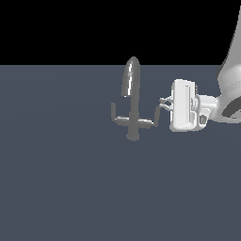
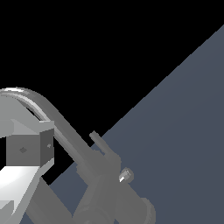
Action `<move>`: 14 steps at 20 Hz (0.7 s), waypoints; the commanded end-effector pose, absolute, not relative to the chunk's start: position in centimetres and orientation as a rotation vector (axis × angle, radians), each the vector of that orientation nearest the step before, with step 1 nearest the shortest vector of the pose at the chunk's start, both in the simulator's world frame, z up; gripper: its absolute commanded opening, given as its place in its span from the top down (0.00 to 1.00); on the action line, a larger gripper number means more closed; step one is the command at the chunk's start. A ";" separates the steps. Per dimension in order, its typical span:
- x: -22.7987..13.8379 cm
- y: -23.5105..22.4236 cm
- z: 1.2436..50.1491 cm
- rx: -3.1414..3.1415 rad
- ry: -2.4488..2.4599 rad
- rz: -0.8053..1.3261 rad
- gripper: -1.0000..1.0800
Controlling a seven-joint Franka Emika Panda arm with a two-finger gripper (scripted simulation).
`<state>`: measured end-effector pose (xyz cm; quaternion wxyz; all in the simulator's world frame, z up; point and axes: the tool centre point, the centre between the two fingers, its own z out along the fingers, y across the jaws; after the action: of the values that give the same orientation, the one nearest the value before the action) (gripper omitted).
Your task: Turn on the faucet by rotating a designated handle.
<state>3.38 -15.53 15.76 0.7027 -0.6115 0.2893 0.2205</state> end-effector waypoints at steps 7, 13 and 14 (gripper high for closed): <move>4.3 -14.6 13.2 -1.254 0.661 0.512 1.00; 4.4 -14.4 13.1 -1.251 0.662 0.513 1.00; 4.4 -14.4 13.1 -1.251 0.662 0.513 1.00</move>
<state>4.35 -14.41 13.04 0.7300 -0.5676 0.3007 0.2334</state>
